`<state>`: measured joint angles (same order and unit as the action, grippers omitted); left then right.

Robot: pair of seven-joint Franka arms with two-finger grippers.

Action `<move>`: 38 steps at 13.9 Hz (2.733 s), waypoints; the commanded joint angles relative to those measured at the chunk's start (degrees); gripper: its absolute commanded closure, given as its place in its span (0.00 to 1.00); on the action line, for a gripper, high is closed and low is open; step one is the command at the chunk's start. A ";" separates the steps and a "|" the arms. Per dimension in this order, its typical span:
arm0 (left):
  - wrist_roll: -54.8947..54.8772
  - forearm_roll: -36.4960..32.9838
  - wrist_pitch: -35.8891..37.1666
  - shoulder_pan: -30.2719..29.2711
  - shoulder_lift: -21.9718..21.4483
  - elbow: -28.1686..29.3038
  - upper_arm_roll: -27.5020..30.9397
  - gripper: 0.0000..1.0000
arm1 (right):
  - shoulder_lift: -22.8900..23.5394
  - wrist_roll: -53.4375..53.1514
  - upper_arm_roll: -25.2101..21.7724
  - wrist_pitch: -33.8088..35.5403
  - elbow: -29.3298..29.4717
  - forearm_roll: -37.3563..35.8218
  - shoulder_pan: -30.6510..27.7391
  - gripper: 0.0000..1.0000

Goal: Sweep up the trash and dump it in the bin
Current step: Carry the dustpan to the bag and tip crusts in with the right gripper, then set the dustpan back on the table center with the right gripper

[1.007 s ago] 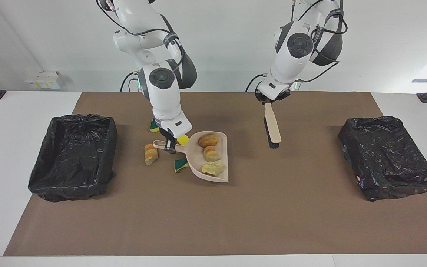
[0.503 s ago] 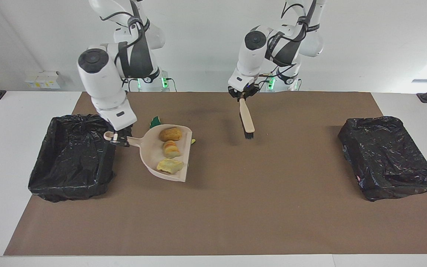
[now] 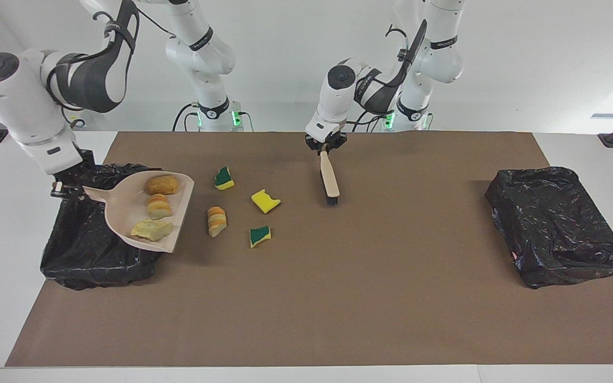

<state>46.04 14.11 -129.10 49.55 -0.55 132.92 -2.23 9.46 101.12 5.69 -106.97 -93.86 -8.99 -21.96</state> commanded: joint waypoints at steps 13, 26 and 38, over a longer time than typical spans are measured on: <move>-3.58 -0.04 6.58 -8.13 -0.24 -6.17 1.88 0.00 | -2.78 -9.72 0.99 2.20 -1.59 -39.09 3.33 1.00; -32.10 -7.16 8.42 -38.37 -2.61 -10.05 1.97 0.00 | -5.86 -15.31 1.52 9.58 -1.15 -14.16 3.51 1.00; -46.48 -8.39 40.31 -47.18 -7.18 -33.94 1.88 0.00 | -6.65 -86.14 4.24 16.45 -0.97 4.40 19.75 1.00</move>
<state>-0.20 6.98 -93.60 2.69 -7.43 103.27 0.05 4.25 23.24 9.60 -90.24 -93.83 -8.03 -3.25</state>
